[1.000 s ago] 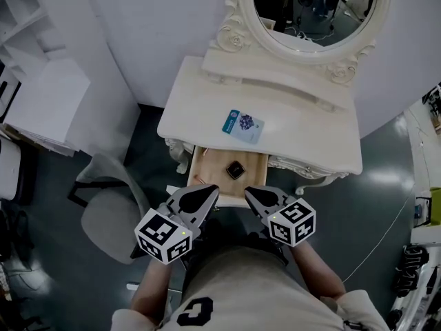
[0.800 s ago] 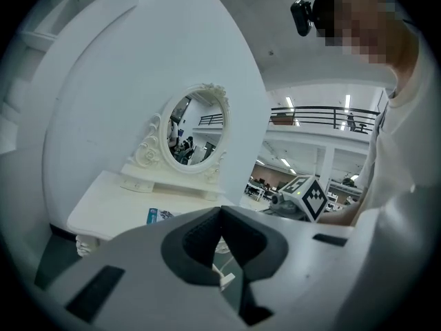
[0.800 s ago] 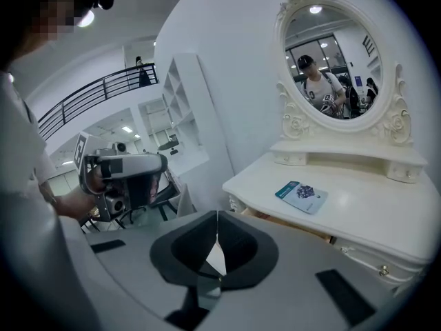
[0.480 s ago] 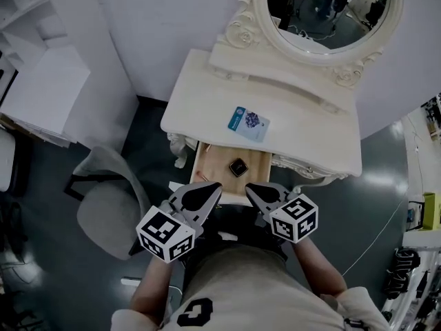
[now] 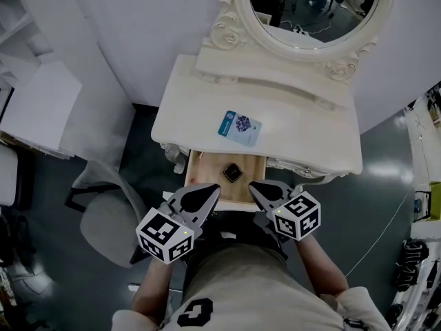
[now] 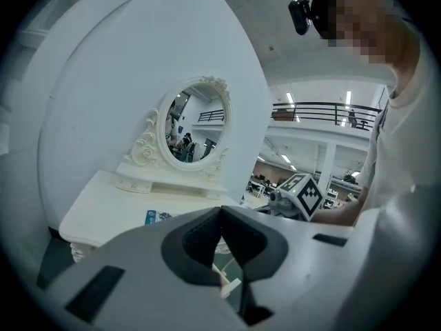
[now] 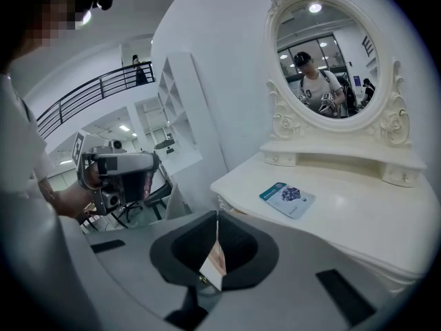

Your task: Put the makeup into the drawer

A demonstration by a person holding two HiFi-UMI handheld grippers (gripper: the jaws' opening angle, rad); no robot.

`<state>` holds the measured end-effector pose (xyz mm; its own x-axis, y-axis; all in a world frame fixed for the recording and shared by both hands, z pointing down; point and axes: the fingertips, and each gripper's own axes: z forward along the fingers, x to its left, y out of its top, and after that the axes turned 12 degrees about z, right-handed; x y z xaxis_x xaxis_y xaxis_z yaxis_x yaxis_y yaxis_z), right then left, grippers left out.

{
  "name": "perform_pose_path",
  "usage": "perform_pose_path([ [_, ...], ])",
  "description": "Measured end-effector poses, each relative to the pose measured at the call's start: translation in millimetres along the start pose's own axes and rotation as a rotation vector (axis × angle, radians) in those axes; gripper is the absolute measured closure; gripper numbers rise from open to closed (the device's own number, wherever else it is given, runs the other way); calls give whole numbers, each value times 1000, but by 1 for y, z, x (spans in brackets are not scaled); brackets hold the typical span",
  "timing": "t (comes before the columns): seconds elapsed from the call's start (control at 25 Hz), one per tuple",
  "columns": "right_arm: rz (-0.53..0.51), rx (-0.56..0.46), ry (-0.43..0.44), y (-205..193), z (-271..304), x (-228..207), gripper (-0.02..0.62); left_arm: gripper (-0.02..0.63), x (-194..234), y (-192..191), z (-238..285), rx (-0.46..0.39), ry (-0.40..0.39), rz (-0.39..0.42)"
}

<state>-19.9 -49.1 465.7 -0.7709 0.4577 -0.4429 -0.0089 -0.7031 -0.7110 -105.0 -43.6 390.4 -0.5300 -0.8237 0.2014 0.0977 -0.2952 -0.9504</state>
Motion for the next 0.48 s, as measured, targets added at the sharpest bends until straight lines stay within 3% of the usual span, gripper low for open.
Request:
perform_pose_path([
  [0.48,21,45,34,17,13,-69,565,552,13,6,55,73,37,-12],
])
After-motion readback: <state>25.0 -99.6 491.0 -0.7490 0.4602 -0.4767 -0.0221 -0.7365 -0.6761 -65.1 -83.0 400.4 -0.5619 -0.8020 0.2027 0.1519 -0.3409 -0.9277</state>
